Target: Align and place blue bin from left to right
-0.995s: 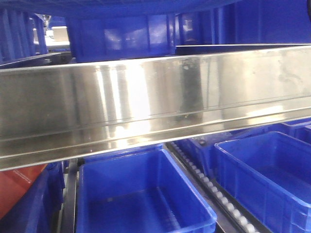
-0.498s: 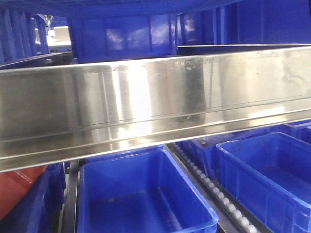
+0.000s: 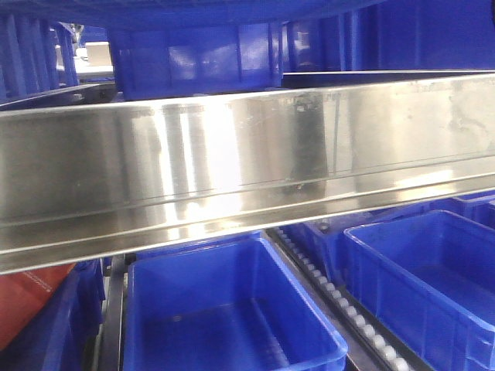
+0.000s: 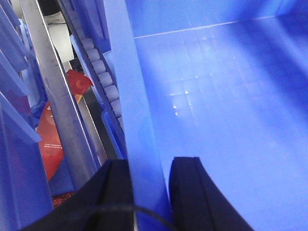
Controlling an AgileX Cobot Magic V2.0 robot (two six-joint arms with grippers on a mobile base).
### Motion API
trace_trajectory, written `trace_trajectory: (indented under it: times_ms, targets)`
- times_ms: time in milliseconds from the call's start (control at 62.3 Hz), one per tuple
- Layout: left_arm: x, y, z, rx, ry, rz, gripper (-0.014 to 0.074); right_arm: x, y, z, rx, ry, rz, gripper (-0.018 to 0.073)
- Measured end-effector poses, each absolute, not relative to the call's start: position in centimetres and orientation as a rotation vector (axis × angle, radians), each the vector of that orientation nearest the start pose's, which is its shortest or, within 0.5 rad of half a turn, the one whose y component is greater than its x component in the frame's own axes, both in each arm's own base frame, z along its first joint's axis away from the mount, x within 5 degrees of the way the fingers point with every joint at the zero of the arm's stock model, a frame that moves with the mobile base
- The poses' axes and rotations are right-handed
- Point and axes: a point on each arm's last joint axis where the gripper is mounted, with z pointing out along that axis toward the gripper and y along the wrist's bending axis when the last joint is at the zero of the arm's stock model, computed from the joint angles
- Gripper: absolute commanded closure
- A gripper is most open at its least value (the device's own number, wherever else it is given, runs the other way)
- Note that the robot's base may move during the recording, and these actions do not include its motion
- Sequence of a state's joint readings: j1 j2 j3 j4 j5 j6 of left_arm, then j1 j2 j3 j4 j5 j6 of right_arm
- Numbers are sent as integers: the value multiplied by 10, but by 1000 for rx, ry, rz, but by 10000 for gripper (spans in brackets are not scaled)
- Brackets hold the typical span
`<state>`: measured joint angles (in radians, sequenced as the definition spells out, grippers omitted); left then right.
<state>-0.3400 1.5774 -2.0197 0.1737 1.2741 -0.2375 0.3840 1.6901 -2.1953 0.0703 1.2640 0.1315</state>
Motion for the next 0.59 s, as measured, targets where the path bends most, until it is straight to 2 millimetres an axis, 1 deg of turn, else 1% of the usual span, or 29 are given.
trace_trajectory:
  times_ms: [321, 465, 594]
  targets:
    - [299, -90, 490, 91, 2307, -86, 605, 314, 130, 502, -284, 2226, 370, 627]
    - [298, -92, 489, 47, 2314, -131, 605, 327, 123, 497, -247, 2219, 377, 627]
    - [299, -94, 488, 30, 2320, -162, 605, 345, 122, 484, -263, 2237, 354, 627]
